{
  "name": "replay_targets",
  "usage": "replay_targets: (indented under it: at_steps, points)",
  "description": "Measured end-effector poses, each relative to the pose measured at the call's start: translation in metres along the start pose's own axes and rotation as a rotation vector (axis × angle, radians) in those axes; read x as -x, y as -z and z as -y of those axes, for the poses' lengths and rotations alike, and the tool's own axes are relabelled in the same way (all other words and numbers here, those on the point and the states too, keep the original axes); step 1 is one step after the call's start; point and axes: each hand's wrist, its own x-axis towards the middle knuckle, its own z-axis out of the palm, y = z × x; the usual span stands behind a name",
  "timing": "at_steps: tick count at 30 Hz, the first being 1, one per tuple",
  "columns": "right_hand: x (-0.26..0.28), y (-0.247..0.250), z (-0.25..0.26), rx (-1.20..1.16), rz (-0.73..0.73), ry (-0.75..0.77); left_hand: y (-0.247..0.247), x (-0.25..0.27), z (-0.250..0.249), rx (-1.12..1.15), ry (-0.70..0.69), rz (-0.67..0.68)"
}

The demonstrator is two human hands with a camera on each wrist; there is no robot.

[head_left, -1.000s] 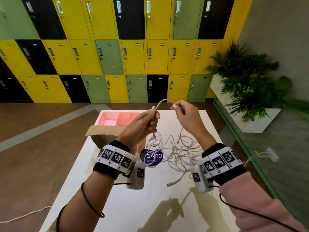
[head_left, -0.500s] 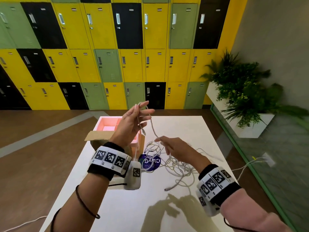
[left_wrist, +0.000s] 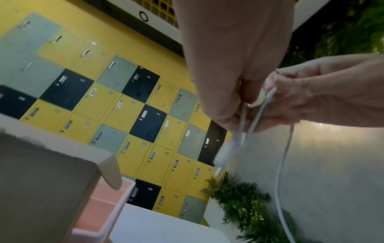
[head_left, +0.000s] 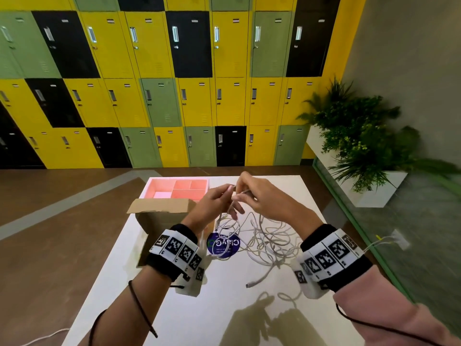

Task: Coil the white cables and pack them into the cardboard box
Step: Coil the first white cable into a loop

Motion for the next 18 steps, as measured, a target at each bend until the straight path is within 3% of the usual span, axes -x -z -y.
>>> replay_targets:
  at_steps: [3,10,18]
  points:
    - [-0.004,0.006,0.001,-0.136,0.000,-0.017,-0.005,0.001,-0.004,0.067,0.047,0.020]
    - [-0.006,0.022,-0.013,-0.360,-0.114,-0.082,0.004,0.002,-0.002,0.470,0.147,0.190]
    - [-0.002,0.015,-0.021,-0.268,-0.157,-0.108,0.001,0.002,-0.007,0.648,0.296,0.302]
